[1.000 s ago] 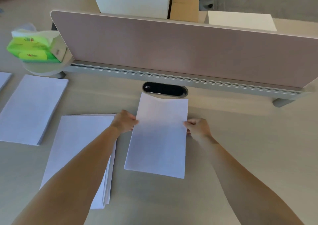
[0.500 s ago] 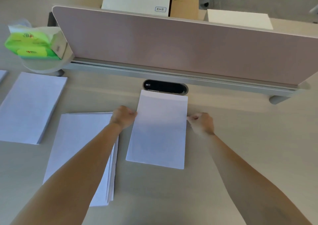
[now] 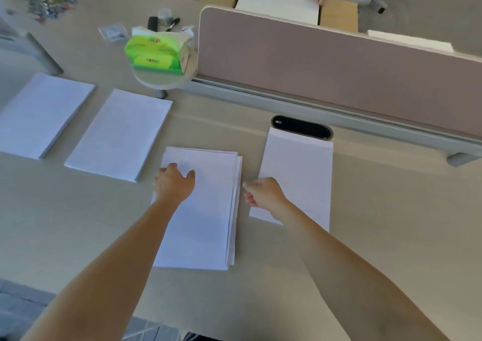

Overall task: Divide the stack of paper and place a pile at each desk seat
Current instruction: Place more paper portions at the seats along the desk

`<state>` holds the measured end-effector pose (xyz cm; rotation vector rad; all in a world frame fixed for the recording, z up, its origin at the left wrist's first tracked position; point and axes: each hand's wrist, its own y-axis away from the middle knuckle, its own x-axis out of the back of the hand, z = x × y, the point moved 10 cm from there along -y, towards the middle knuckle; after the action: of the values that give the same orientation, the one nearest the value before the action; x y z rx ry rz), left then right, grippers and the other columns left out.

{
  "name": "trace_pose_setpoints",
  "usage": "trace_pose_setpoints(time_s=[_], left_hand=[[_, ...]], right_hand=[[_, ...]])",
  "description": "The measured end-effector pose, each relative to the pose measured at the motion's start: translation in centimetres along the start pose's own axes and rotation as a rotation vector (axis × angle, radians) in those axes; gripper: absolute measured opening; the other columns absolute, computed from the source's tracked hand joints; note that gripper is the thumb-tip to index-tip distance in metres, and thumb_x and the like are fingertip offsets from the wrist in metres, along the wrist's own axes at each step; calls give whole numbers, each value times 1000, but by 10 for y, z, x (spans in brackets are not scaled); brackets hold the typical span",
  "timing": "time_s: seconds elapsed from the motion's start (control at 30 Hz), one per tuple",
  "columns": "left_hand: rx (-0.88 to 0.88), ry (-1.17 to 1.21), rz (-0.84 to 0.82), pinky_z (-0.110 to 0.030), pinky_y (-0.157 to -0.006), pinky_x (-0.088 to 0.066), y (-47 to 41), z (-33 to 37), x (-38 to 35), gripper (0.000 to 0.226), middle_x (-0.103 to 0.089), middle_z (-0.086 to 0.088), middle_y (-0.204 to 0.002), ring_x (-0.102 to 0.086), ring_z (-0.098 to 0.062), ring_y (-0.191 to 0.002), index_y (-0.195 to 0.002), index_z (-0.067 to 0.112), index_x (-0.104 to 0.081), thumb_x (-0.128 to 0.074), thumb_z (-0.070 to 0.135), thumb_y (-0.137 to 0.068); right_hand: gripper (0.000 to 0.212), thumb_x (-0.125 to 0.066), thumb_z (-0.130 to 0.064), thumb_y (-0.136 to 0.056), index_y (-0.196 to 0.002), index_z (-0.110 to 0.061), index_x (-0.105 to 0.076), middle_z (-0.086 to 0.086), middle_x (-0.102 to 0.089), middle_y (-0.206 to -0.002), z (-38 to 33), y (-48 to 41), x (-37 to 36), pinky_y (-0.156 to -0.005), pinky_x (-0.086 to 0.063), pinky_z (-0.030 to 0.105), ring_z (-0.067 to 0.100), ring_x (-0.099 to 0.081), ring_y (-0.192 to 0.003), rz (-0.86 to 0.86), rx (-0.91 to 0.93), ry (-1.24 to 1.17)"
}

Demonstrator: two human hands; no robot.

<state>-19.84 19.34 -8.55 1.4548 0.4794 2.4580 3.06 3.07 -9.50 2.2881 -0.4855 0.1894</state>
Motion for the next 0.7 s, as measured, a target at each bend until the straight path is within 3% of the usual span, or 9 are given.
trace_pose_setpoints(time_s=[0.1,0.27,0.37,0.47,0.6,0.7], left_hand=[[75,42,-61,-45,-108,-38,-5,-38,5,72,-45,-21,-139,-45,-37,-128,-140,5,-41,-58,50,-87],[124,263,-164,-42,-105,-42,-5,-59,2,70,-50,-14,-137,-50,-33,-126,-137,4,-41,-63,46,-85],[118,315,-197,-38,-104,-42,-5,-56,5,65,-51,-12,-137,-51,-31,-125,-139,5,-40,-62,40,-88],[111,336,-243,-39,-105,-42,-6,-55,7,63,-52,-11,-135,-52,-30,-123,-138,7,-40,-61,40,-89],[155,397,-299,-40,-103,-43,-9,-63,2,69,-47,-8,-138,-51,-28,-122,-144,11,-32,-58,42,-88],[170,402,-299,-30,-90,-40,-13,-69,6,59,-52,-2,-125,-52,-23,-110,-140,10,-41,-58,37,-90]], right_hand=[[32,-61,-37,-75,-56,-11,-64,10,-69,-66,4,-2,-32,-81,-60,45,27,-67,-67,29,-61,93],[30,-57,-36,-80,-74,-8,-66,9,-72,-80,2,8,-51,-70,-57,34,28,-71,-78,174,-132,145],[24,-56,-32,-83,-73,-10,-56,3,-59,-72,-5,16,-57,-53,-42,25,22,-58,-62,248,-164,129],[28,-57,-27,-86,-66,-13,-44,0,-46,-63,-12,21,-69,-47,-31,23,16,-44,-51,274,-150,40],[25,-65,-34,-87,-98,-14,-55,-1,-60,-86,-12,26,-100,-58,-42,25,13,-56,-69,179,-171,-90],[28,-65,-22,-89,-114,-10,-62,3,-66,-98,-7,24,-114,-62,-49,25,15,-61,-73,184,-167,-174]])
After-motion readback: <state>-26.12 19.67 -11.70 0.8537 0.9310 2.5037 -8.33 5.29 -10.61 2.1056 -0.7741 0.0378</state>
